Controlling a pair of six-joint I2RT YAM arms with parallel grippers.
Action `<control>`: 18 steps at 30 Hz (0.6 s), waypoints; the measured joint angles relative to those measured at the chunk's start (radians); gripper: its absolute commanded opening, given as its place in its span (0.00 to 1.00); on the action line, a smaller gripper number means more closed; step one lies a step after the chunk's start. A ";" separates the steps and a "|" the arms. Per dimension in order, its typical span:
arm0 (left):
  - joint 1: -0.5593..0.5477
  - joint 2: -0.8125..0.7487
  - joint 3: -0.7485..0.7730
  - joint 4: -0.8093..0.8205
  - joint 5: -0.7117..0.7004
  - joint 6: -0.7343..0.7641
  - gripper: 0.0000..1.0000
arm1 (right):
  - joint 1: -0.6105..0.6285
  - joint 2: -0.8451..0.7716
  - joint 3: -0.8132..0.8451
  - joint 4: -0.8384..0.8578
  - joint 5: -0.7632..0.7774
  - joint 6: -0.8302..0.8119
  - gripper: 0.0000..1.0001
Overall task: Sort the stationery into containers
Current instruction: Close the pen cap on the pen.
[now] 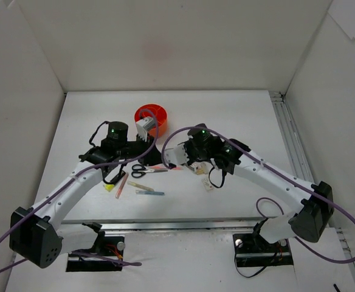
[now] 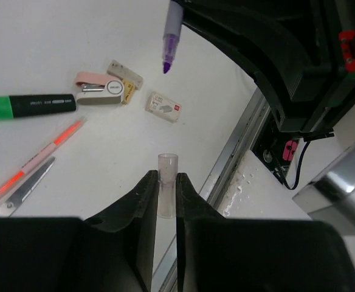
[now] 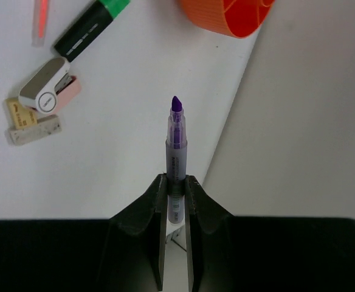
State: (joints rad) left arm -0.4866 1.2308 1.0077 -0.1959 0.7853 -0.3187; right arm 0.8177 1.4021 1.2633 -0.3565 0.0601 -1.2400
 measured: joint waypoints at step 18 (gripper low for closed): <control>0.068 -0.013 -0.103 0.022 0.231 -0.064 0.00 | 0.127 -0.169 -0.156 0.040 -0.022 -0.181 0.00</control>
State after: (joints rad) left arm -0.4191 1.2175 0.9043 -0.1738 1.0161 -0.3832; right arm 0.9451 1.2327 1.1069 -0.3168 0.0380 -1.4208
